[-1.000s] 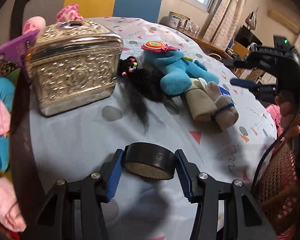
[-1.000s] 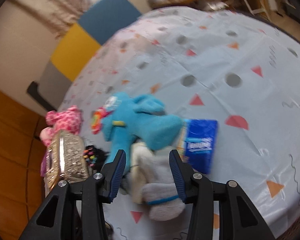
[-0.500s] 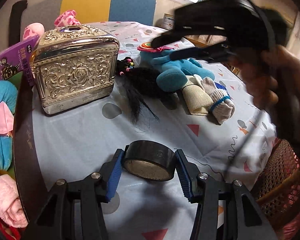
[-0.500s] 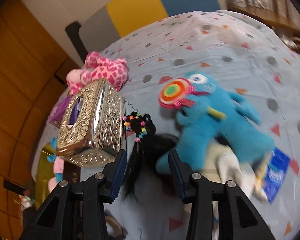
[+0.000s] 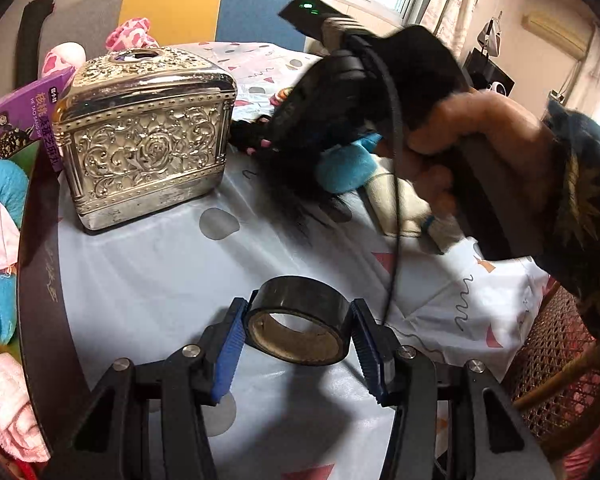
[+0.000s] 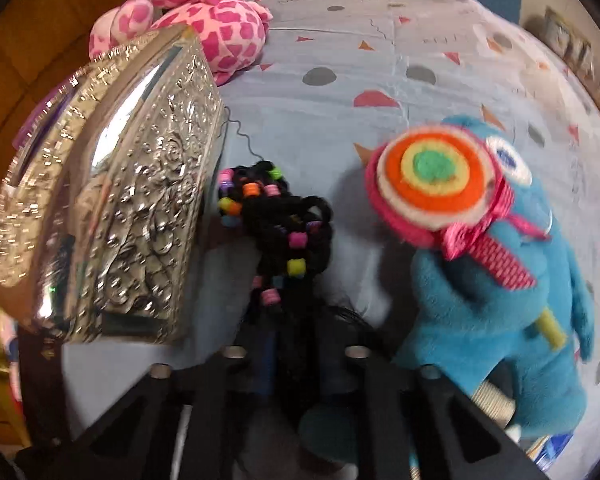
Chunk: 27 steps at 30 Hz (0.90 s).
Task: Organize soft objects
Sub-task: 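Carry the tape roll toward the gold tray while the right gripper grasps the black-haired beaded doll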
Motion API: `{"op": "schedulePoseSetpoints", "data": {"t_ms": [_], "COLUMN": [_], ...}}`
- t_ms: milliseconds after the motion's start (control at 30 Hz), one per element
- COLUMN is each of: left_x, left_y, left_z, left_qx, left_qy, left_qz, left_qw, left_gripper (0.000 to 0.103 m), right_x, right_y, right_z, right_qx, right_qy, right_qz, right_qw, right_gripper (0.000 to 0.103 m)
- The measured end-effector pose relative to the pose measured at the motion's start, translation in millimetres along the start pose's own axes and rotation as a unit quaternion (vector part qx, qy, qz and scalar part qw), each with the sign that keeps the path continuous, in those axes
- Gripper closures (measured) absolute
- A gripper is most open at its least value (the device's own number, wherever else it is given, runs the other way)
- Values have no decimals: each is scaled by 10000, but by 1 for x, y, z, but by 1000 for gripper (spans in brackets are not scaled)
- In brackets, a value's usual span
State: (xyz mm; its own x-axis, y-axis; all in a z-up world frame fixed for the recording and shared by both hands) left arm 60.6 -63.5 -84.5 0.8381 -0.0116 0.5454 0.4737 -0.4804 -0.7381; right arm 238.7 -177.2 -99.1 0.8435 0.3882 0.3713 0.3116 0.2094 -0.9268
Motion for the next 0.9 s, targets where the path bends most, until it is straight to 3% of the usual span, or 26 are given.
{"op": "schedulePoseSetpoints", "data": {"t_ms": [300,500,633,800,900], "left_x": [7,23,37,50,58], "left_y": [-17,-54,-89,-127,-142], "left_z": [4,-1,10,53,101], "left_qx": [-104,-252,-273,53,487], "left_qy": [-138,-173,-370,-905,-1391], "left_qz": [-80,-424,-769,-1134,-1288], "left_qw": [9998,9986,9960,9894,9807], "left_gripper": [52,52,51,51,51], "right_x": [-69,-83,-96,-100,-92], "right_y": [-18,-21,-26,-26,-26], "right_z": [12,11,29,36,41], "right_qx": [343,231,-123,-248,-304], "right_qy": [-79,-209,-638,-690,-754], "right_qz": [214,55,-97,-99,-96], "right_qw": [9992,9995,9978,9973,9966], "right_gripper": [92,92,92,92,92]}}
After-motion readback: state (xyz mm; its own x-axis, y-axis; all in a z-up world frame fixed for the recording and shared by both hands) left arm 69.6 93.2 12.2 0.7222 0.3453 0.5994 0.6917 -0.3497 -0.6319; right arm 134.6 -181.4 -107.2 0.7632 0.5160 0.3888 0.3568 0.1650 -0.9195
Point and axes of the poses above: each gripper's, at about its wrist camera, not at the fingertips, and y roughly the way its jaws point, z to its left, x to its top, the point moved 3 cm from there along y, roughly the way its jaws point, and after that the axes turned 15 degrees about -y, right-handed, at the moved point
